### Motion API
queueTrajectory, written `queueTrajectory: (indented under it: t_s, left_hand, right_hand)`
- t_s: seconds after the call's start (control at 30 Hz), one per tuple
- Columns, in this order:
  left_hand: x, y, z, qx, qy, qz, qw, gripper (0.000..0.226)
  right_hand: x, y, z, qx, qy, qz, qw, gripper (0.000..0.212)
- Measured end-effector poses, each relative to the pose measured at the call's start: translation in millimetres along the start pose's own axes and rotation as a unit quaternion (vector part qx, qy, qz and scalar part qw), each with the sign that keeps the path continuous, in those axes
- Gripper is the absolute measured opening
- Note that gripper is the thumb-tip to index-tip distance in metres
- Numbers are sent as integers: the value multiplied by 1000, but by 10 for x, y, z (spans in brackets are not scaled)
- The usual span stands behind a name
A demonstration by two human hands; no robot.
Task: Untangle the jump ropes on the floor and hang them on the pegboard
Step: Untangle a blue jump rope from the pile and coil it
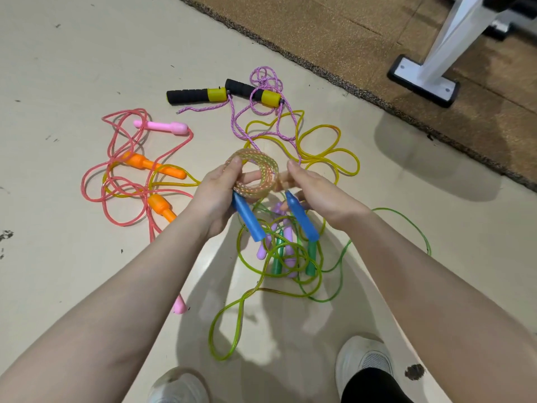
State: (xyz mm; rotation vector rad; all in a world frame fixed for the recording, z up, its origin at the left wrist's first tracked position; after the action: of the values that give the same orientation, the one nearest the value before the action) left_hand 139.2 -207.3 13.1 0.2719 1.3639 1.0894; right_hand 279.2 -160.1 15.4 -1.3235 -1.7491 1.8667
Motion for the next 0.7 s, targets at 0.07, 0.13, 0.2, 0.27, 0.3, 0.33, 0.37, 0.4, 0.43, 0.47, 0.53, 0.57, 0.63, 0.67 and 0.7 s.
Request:
queueTrajectory:
  t_s: [0.07,0.13,0.2,0.27,0.3,0.33,0.37,0.4,0.43,0.47,0.53,0.57,0.63,0.67,0.7]
  left_hand:
    - [14,17,-71,12,3,-8,1000,23]
    - [19,16,-114,66,-4,-7,998,21]
    - [30,-4,-138,134,-16,-6,991,20]
    - [42,-23,-155,201,-28,-6,979,19]
    - [42,-24,-161,231,-34,-6,972,18]
    - [37,-27,-157,257,-41,-9,966,17]
    - [23,-34,-148,279,-50,-14,959,17]
    - [2,-43,-133,304,-59,-18,951,17]
    - [-27,-48,-110,331,-66,-20,941,18]
    - [-57,-50,-80,352,-73,-19,933,19]
    - [-101,-58,-27,365,-89,-21,926,19]
    - [-114,-59,-13,359,-94,-23,928,19]
    - [-124,-57,-23,339,-96,-32,935,18]
    - [-123,-61,-45,330,-94,-40,939,16]
    - [-127,-57,-67,320,-90,-47,942,16]
  right_hand:
    - [-42,108,-2,-13,-70,16,997,27]
    - [-117,177,5,-49,-165,18,985,18]
    - [-168,172,-22,-105,-213,28,971,21]
    - [-155,70,-101,-150,-184,22,971,18]
    - [-133,-16,-143,-135,-153,12,979,15]
    - [-116,-112,-170,-78,-123,1,989,13]
    - [-97,-208,-186,11,-92,-10,996,10]
    - [-77,-297,-192,114,-60,-21,991,9]
    - [-65,-377,-190,203,-28,-33,978,9]
    - [-50,-424,-185,265,3,-46,963,10]
    - [-20,-440,-143,307,45,-65,949,10]
    - [-12,-423,-114,297,53,-72,951,11]
    - [-11,-366,-89,263,63,-84,959,14]
    - [-18,-345,-92,251,64,-89,962,15]
    - [-28,-333,-103,239,60,-93,965,15]
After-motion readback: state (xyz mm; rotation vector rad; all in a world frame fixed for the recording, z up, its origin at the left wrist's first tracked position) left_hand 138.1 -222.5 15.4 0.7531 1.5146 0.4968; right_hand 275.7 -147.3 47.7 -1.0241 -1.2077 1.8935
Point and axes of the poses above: each hand's wrist, its own x-axis towards the middle knuckle, its own z-axis out of the palm, y = z × x, the point moved 6 cm from there along x, towards the middle knuckle, and after that the axes turned 8 degrees about -z, right-handed, at the moved point
